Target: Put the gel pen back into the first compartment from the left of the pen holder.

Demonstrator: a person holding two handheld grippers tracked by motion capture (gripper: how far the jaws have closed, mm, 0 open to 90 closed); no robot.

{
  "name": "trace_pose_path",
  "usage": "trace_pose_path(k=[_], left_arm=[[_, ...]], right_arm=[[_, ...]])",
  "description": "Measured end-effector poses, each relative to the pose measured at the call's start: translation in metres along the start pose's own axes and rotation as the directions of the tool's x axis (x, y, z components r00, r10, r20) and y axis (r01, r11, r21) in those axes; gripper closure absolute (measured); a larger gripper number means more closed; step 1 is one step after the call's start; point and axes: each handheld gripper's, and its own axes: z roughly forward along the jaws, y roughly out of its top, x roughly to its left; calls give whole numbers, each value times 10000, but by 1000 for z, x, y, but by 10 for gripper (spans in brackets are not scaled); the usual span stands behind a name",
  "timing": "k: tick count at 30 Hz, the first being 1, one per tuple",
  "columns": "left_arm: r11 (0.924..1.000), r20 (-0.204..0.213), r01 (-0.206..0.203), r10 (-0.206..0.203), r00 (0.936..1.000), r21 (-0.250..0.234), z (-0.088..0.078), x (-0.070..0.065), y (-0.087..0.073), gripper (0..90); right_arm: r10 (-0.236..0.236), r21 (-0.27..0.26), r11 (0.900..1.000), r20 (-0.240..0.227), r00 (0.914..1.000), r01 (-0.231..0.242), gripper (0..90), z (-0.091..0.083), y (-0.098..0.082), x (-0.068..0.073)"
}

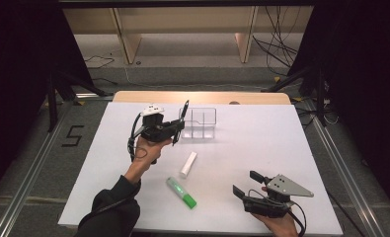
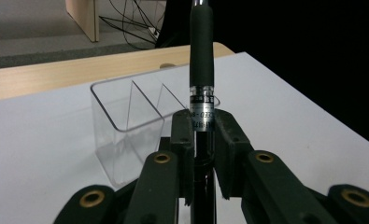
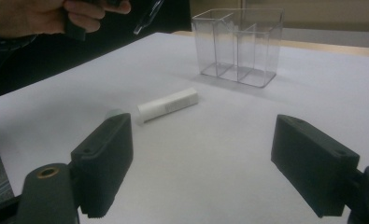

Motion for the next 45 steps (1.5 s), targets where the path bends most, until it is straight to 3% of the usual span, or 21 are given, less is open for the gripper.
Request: trace_pose_path(k=[13, 25, 30, 37, 45], left_arm=[[9982, -413, 331, -352, 9985, -504, 26, 14, 25, 793], [9968, -886, 146, -216, 9958, -791, 46, 19, 42, 792], [9974, -1076, 64, -141, 9941, -714, 52, 19, 45, 793], [9966, -907, 75, -149, 9958, -819, 64, 21, 46, 792], [9947, -1196, -54, -69, 9928, -1025, 76, 27, 44, 791]], right_arm=[[78, 75, 9999, -84, 9999, -77, 201, 1, -3, 0], [255, 43, 9997, -191, 9995, -254, 191, 2, -4, -2], [248, 91, 9997, -248, 9994, -246, 190, 3, -5, -2], [206, 159, 9997, -348, 9992, -201, 191, 4, -5, 0], [210, 150, 9997, -399, 9990, -204, 191, 4, -5, 0]])
